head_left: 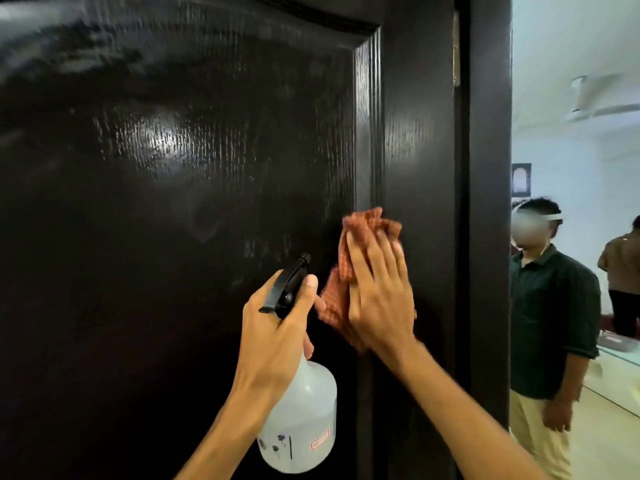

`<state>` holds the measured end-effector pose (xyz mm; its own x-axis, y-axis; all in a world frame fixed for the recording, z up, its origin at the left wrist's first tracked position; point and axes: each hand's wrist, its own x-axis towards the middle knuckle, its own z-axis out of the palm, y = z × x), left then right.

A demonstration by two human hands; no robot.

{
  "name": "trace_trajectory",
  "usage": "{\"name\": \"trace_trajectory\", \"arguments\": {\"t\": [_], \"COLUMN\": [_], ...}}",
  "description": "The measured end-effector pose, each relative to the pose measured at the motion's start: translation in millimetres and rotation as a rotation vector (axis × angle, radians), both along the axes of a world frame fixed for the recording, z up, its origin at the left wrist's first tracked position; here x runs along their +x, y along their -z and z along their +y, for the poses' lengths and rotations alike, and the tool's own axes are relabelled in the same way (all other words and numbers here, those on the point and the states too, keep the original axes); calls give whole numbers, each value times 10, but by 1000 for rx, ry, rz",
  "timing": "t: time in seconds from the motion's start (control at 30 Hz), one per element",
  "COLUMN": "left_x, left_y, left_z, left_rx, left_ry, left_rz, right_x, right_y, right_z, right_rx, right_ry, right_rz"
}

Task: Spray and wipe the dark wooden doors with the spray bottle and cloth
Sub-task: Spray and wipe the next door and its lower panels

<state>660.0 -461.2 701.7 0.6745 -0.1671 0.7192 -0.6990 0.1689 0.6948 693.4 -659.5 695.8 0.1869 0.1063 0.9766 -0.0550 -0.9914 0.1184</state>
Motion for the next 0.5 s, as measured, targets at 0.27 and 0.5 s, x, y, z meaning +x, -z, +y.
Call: {"name": "trace_trajectory", "arguments": {"t": [0.27,0.5], "left_x": [54,146], "left_y": [-527,-1075], "left_z": [-219,-181], "left_rx": [-5,-5], "left_ry": [19,-26], "left_rz": [-41,-111], "right_x": [69,14], "right_y": [-608,-1797], "right_z": [41,-236], "right_rx": [32,-15], "right_ry": [-6,7], "right_rz": [-72,-67]}}
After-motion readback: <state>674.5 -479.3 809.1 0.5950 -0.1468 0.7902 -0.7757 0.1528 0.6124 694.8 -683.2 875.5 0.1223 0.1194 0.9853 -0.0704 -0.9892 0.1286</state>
